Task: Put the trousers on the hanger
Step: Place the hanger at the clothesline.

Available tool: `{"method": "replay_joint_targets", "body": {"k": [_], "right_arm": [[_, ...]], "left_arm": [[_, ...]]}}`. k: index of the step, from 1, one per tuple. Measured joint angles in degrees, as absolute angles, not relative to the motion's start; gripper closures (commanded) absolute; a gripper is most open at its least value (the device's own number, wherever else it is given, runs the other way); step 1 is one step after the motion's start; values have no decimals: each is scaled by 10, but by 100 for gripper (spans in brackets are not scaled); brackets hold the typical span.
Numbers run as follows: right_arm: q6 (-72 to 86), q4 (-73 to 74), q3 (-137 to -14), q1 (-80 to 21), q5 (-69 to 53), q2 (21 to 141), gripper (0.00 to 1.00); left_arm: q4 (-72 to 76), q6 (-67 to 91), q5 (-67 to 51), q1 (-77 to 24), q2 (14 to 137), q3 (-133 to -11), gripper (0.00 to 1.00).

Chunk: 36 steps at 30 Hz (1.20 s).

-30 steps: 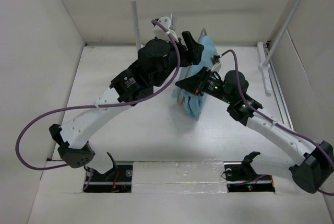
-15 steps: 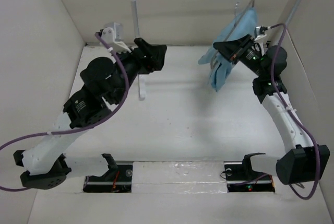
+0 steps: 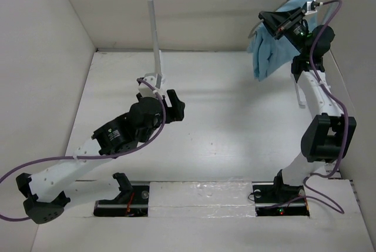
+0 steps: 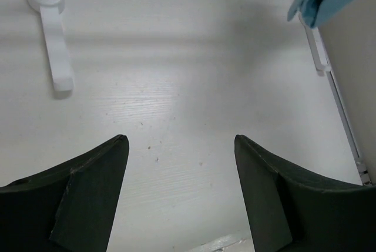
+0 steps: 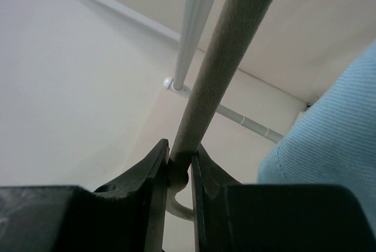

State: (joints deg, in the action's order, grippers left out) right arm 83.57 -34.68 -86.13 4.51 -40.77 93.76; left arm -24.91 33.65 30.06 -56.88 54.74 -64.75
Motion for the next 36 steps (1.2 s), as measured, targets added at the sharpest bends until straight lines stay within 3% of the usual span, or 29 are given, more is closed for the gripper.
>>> {"method": "replay_joint_targets", "body": {"k": [8, 31, 33, 34, 35, 36], "right_arm": [[888, -412, -883, 56, -422, 993, 100], [913, -431, -910, 165, -476, 1070, 100], [908, -437, -910, 167, -480, 1072, 82], [906, -439, -908, 169, -482, 1072, 70], [900, -443, -904, 170, -483, 1072, 50], [895, -453, -900, 172, -484, 1071, 40]], "left_arm": [[-254, 364, 300, -569, 509, -633, 31], [-238, 369, 278, -569, 567, -634, 31], [-236, 370, 278, -569, 568, -635, 30], [-234, 371, 278, -569, 569, -635, 30], [-234, 371, 278, -569, 571, -636, 29], [-234, 372, 278, -569, 573, -638, 28]]}}
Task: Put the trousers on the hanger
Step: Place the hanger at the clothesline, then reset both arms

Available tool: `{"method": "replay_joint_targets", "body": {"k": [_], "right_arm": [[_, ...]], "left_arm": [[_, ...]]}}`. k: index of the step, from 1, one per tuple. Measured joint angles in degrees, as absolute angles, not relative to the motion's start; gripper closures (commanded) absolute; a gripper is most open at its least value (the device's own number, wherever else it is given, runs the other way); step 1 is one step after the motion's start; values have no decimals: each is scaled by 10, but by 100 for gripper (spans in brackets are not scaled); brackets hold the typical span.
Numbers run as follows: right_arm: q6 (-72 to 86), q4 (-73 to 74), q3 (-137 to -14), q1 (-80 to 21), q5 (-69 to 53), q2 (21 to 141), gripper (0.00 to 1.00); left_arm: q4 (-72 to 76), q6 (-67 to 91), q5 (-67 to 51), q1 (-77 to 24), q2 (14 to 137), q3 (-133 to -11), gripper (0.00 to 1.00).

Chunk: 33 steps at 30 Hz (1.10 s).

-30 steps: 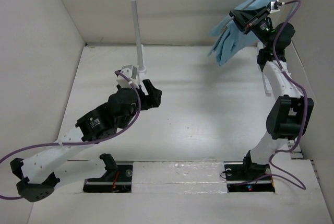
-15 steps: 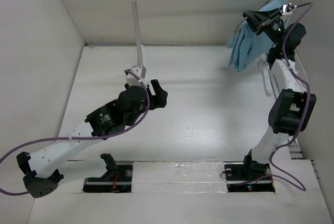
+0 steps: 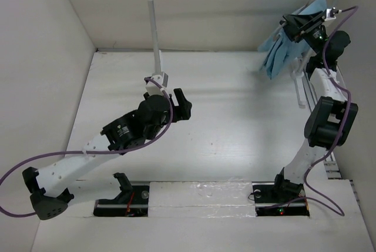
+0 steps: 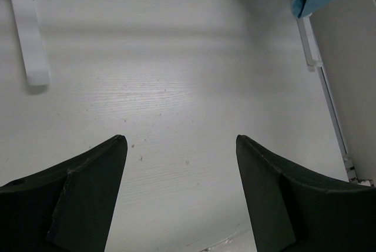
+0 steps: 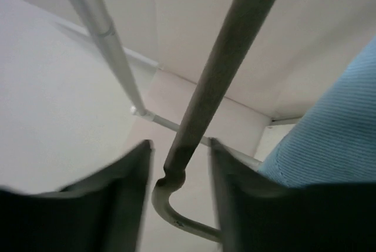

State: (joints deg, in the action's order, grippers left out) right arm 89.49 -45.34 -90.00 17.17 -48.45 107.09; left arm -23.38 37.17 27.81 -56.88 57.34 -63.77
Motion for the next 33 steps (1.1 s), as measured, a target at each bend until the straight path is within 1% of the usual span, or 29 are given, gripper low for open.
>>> {"method": "replay_joint_targets", "body": {"k": [1, 3, 5, 7, 9, 13, 17, 19, 21, 24, 26, 28, 31, 33], "right_arm": [[891, -462, -897, 173, -485, 1069, 35], [873, -471, -888, 177, -491, 1060, 30], [856, -467, -886, 181, -498, 1046, 0], [820, -443, -886, 189, -505, 1025, 0], [776, -401, -886, 197, -509, 999, 0], [646, -262, -888, 223, -493, 932, 0], [495, -87, -891, 241, -424, 856, 0], [430, -28, -881, 244, -378, 811, 0], [383, 1, -845, 244, -346, 755, 0], [330, 15, -755, 233, -314, 654, 0], [302, 33, -704, 206, -298, 595, 0], [279, 44, -648, 155, -289, 542, 0], [250, 57, -560, 75, -289, 475, 0], [223, 102, -496, 36, -287, 426, 0]], "left_arm": [[-232, 372, 278, -569, 576, -639, 27], [-231, 372, 278, -569, 583, -643, 25], [-231, 371, 279, -569, 587, -648, 21], [-231, 370, 279, -569, 592, -656, 17], [-230, 367, 280, -569, 597, -670, 15], [-230, 361, 282, -569, 614, -708, 1], [-230, 358, 283, -569, 635, -745, 1], [-237, 356, 283, -569, 647, -763, 1], [-240, 354, 281, -569, 661, -781, 1], [-240, 354, 265, -569, 673, -786, 1], [-235, 357, 251, -569, 673, -778, 1], [-222, 372, 234, -569, 666, -760, 1], [-208, 389, 219, -569, 621, -672, 1], [-206, 408, 206, -569, 576, -603, 1]]}}
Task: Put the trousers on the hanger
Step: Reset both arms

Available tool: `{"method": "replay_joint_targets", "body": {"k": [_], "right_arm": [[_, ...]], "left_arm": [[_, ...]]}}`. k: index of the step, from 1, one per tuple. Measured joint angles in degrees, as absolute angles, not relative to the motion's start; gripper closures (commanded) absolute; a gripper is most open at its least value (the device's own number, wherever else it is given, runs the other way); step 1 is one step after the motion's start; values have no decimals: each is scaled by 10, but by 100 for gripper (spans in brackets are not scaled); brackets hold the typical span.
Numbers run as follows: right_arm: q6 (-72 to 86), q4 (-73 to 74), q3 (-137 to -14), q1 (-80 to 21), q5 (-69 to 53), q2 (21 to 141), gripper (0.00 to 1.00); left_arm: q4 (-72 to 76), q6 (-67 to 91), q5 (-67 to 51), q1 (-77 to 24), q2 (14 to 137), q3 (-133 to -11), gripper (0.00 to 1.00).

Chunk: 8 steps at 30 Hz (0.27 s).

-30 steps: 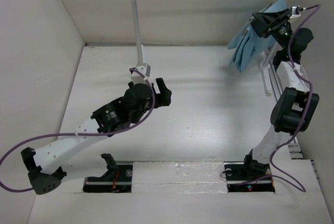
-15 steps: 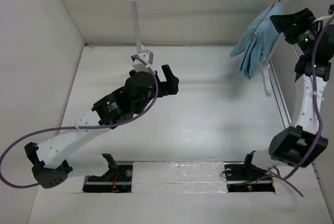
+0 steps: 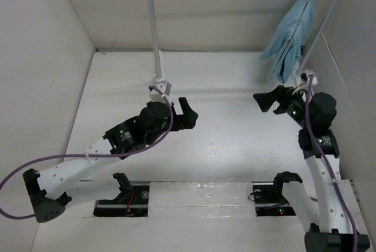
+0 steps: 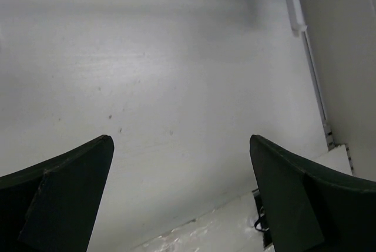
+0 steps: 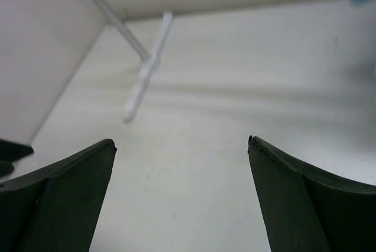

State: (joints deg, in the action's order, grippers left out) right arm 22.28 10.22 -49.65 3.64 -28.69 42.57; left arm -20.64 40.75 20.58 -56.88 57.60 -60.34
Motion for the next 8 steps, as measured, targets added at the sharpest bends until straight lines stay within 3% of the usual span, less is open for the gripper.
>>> {"method": "replay_joint_targets", "body": {"k": [8], "right_arm": [[132, 325, -371, -78, -200, 255, 0]], "left_arm": [[-197, 482, 161, -569, 427, -409, 1]]}}
